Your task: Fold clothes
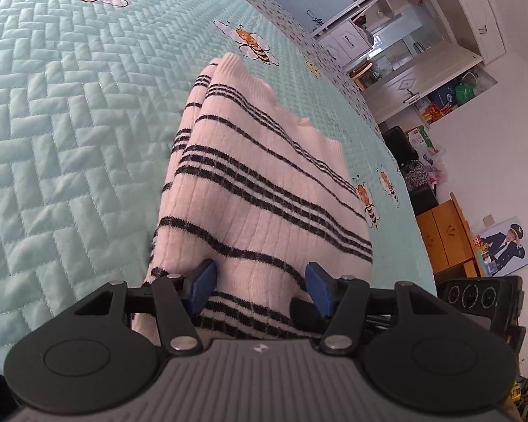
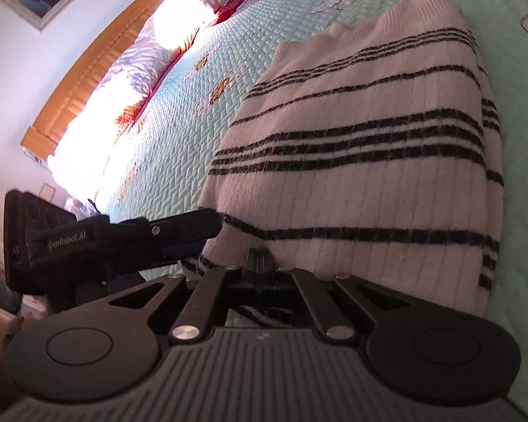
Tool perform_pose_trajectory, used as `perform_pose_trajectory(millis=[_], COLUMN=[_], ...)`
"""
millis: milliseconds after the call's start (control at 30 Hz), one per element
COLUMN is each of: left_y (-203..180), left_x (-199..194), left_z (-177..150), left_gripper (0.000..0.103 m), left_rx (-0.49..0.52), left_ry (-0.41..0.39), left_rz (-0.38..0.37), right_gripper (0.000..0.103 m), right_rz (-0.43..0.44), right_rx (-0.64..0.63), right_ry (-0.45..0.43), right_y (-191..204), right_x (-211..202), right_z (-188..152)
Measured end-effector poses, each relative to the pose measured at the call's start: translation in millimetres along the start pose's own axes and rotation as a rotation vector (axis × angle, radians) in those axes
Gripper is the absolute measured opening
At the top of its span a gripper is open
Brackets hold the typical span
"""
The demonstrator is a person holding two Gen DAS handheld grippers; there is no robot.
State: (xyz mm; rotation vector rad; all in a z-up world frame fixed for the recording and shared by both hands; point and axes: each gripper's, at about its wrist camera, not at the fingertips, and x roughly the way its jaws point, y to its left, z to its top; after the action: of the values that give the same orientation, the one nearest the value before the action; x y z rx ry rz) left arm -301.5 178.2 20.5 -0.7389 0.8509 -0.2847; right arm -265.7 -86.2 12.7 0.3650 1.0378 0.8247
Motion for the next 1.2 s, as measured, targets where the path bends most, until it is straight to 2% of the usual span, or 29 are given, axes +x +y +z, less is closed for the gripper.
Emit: perform_pose_trajectory(millis=[233, 333, 367, 400, 433, 500, 533, 700, 833, 967, 1033, 1133, 1200], left_y=[5, 3, -1, -5, -10, -18, -23, -40, -48, -51, -45, -17, 3], left_x=[-2, -11, -16, -20, -23, -29, -30, -20, -3, 31, 47, 70, 76], left_z=[5, 8, 9, 10, 12, 14, 16, 42, 69, 101, 113, 115, 108], left_gripper=[0.059, 0.06, 0.06, 0.061, 0.061, 0.061, 0.061, 0.063, 0.063, 0.063, 0.064, 0.063, 0.06], left_rx=[-0.014, -0.045, -0.04, -0.031, -0.022, -0.011, 0.005, 0.056, 0.081, 0.135, 0.152, 0.105, 0.085], left_ry=[0.006, -0.006, -0.013, -0.017, -0.021, -0.029, -0.034, -0.067, -0.097, -0.097, -0.098, -0.061, -0.05], left_rz=[-0.013, -0.024, -0.021, -0.018, -0.014, -0.011, -0.014, -0.011, 0.0, 0.013, 0.053, 0.2, 0.208], right_gripper=[0.0, 0.002, 0.005, 0.017, 0.034, 0.052, 0.053, 0.053, 0.054, 0.055, 0.055, 0.056, 0.052], right_rz=[-0.037, -0.002, 0.033, 0.069, 0.106, 0.132, 0.135, 0.229, 0.152, 0.152, 0.151, 0.146, 0.111], right_rx=[-0.026, 0.018, 0.047, 0.075, 0.103, 0.12, 0.132, 0.301, 0.315, 0.402, 0.418, 0.452, 0.437], right_ry=[-0.015, -0.041, -0.062, -0.085, -0.107, -0.154, -0.183, -0.315, -0.338, -0.393, -0.408, -0.367, -0.293], right_y=[11, 9, 7, 5, 4, 1, -3, -40, -55, -79, -88, -105, -112], right_x=[-6, -16, -22, -30, -37, -53, -61, -86, -79, -68, -60, -36, -13], right_z=[2, 5, 6, 8, 9, 13, 16, 32, 54, 71, 81, 92, 93])
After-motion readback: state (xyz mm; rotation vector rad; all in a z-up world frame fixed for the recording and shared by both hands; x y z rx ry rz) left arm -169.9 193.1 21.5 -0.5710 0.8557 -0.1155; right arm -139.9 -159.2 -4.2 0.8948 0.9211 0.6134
